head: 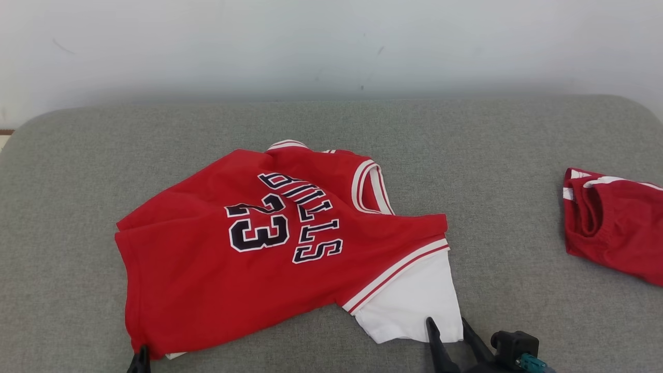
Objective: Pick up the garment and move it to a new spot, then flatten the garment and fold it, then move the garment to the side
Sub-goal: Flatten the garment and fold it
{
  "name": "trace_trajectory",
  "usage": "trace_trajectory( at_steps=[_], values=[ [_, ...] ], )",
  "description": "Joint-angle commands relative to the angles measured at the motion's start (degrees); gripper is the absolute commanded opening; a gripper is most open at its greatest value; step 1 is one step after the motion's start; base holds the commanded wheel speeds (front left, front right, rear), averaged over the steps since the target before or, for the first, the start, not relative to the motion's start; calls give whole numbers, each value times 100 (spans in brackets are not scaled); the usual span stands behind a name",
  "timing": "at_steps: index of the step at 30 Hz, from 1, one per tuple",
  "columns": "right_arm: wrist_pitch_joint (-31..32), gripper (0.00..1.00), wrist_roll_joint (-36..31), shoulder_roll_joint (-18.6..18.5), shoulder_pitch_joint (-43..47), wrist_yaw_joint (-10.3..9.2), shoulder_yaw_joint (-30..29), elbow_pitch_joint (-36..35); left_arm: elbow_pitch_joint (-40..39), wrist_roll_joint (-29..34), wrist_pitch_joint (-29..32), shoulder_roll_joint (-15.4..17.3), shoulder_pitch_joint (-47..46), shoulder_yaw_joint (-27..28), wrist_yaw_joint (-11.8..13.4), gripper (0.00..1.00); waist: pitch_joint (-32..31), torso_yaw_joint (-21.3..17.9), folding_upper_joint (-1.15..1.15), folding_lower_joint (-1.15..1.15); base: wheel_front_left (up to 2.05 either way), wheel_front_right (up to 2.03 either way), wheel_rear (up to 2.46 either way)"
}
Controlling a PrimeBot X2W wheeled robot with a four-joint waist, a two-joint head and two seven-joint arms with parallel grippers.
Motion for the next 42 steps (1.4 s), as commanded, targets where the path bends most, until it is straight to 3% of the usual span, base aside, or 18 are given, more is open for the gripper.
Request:
trace_trajectory(
  at_steps=[1, 3, 4, 5, 6, 7, 13, 18, 27, 32, 42],
  values=[
    [7, 100, 33, 19, 89, 2, 36, -5, -9, 46, -23, 42, 57, -3, -1, 0, -3, -1, -1, 0, 0, 0, 0],
    [6, 97, 70, 19, 93, 2, 63, -10, -31, 72, -23, 55, 63, -9, -1, 0, -8, 1, -1, 0, 0, 0, 0],
    [6, 64, 82, 19, 94, 2, 73, -8, -36, 70, -23, 50, 65, -13, -1, 0, -11, 3, -1, 0, 0, 0, 0],
    [6, 50, 82, 18, 98, 2, 95, -4, -49, 79, -23, 55, 65, -20, -1, 0, -14, 6, -1, 0, 0, 0, 0],
    [6, 18, 93, 19, 98, 2, 115, 5, -68, 90, -23, 60, 62, -19, -1, 0, -16, 10, -1, 0, 0, 0, 0],
    [6, 0, 119, 18, 95, 2, 131, 12, -82, 96, -23, 63, 60, -27, -1, 0, -18, 14, -1, 0, 0, 0, 0],
    [4, 0, 171, 14, 31, 2, 79, -180, -183, 74, -23, 131, 56, -178, -1, 0, -62, 15, -1, 0, 0, 0, 0],
    [2, 0, 225, 15, 49, 2, -173, -916, -576, -172, -23, 267, -121, -545, -2, 0, -176, 28, -1, 0, 0, 0, 0],
    [2, 0, -9, 9, -503, 2, -442, -2473, -1466, -635, -23, 1092, -771, -1166, -1, 0, -420, 39, -1, 0, 0, 0, 0],
    [3, 0, -110, -108, -1256, 2, -435, -2604, -1233, -731, -23, 1635, -1602, -1683, -1, 0, -476, 25, -1, 0, 0, 0, 0],
    [3, 0, -175, -352, -2959, 2, -286, -2507, -560, -927, 42, 2166, -3384, -2453, -1, 0, -454, -63, -1, 0, 0, 0, 0]
  ],
)
